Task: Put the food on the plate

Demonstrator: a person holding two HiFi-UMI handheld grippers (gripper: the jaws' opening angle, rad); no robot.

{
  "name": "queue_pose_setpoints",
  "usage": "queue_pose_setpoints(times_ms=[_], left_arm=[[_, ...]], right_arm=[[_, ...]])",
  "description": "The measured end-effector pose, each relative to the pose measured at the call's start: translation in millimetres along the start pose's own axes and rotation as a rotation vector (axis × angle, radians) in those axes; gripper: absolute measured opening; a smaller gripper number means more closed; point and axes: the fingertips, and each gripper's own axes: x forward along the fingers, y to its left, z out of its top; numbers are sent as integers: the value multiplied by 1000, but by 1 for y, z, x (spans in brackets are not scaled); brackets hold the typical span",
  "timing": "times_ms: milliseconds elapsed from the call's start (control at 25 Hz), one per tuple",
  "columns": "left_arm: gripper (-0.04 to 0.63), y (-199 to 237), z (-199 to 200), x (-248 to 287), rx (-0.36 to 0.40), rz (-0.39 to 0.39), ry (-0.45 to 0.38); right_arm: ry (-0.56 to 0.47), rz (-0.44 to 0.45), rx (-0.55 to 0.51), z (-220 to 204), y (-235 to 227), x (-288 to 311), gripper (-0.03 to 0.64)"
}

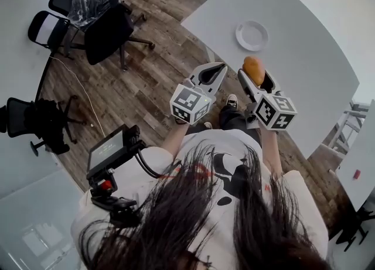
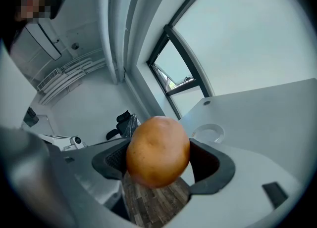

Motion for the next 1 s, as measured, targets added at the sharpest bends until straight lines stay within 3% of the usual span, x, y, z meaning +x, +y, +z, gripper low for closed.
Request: queue_pose_setpoints(times_ms=[560, 1000], left_arm=[[6, 20, 5, 93, -18, -8, 70], [6, 33, -3, 134, -37, 3, 114]], right_arm=[[49, -31, 44, 36, -89, 43, 362], [134, -51, 20, 31, -142, 91, 362]])
